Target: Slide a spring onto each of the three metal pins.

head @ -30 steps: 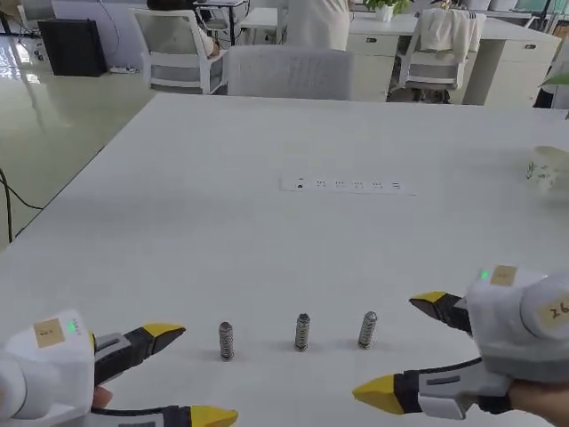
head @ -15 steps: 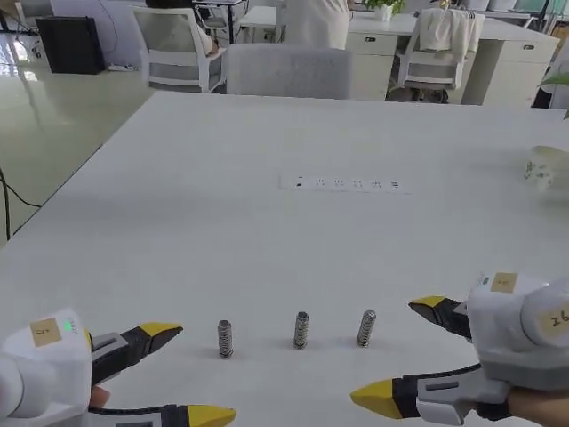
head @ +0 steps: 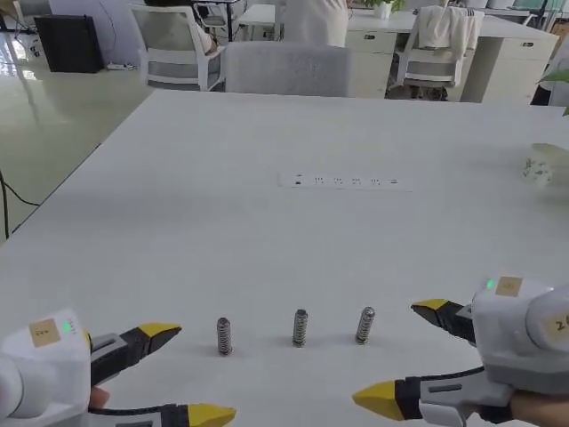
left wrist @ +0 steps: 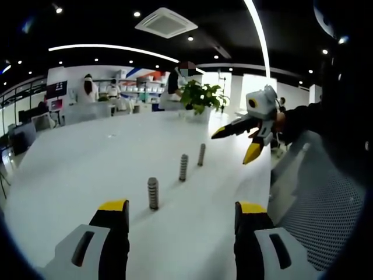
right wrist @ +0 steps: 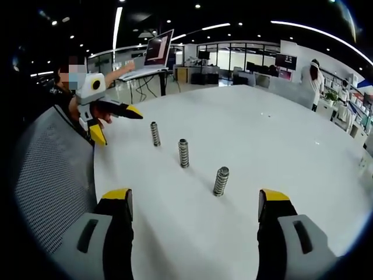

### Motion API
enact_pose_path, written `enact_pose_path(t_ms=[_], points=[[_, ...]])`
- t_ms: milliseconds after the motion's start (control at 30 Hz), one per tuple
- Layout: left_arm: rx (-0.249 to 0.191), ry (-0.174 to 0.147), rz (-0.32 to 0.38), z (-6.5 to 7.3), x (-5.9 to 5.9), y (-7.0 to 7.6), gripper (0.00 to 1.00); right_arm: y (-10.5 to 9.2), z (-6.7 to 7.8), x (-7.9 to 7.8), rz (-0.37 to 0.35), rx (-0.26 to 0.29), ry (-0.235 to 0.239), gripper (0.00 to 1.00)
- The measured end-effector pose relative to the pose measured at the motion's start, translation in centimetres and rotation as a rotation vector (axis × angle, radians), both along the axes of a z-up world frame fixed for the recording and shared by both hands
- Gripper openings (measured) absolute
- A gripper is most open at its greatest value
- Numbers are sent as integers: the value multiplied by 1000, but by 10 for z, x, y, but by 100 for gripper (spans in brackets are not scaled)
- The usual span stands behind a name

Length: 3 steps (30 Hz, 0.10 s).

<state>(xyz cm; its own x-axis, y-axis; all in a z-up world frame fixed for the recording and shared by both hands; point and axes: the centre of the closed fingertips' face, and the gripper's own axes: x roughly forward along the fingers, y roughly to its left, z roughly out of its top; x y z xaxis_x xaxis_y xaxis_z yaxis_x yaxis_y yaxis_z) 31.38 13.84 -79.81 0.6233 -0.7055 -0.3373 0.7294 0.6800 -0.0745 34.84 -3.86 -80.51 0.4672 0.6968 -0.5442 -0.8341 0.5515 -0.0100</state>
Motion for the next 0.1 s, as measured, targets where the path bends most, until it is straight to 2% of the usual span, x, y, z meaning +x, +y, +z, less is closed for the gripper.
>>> enact_pose_path(t_ms=[100], points=[[-2, 0, 3, 0, 1, 0, 70, -1, -1, 0, -3, 2, 3, 89]])
